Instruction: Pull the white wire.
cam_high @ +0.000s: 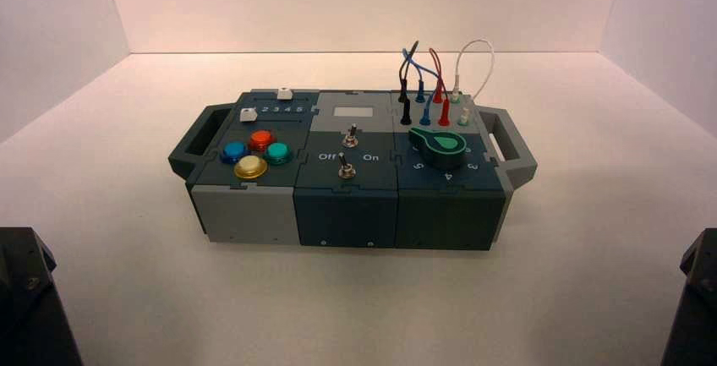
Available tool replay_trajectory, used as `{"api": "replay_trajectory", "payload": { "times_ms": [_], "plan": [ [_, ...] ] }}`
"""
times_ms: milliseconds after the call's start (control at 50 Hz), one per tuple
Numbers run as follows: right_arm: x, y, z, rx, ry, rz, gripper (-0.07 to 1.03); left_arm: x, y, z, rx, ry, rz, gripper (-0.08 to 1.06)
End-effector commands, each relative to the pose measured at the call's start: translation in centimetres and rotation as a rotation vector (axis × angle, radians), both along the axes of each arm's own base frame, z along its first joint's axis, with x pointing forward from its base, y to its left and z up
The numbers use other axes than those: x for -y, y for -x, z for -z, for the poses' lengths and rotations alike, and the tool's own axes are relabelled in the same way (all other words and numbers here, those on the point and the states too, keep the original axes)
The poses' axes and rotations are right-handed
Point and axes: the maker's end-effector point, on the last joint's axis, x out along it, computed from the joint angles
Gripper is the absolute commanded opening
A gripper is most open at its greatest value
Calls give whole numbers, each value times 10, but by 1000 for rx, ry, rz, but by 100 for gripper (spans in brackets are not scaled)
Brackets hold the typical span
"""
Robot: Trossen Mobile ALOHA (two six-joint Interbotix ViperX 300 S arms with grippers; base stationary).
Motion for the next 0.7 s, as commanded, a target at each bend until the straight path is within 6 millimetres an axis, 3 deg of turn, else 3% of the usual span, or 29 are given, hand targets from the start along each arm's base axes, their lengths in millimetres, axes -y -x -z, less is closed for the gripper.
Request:
{"api": "replay_trajectory", "payload": {
  "times_ms": [20,340,580,700],
  "plan": [
    [-6,4,-6,-7,-5,-28,-3,24,6,-12,-22,65,39,-3],
    [-22,18,11,-96,-17,-100,-3,65,37,-10,-102,159,124,-3],
    [-45,26,24,-172,-46,-171,-2,91,47,9,-157,153,173,-3],
    [-48,28,24,-174,-63,-176,15,104,51,19,-181,142,195,-3]
  ]
}}
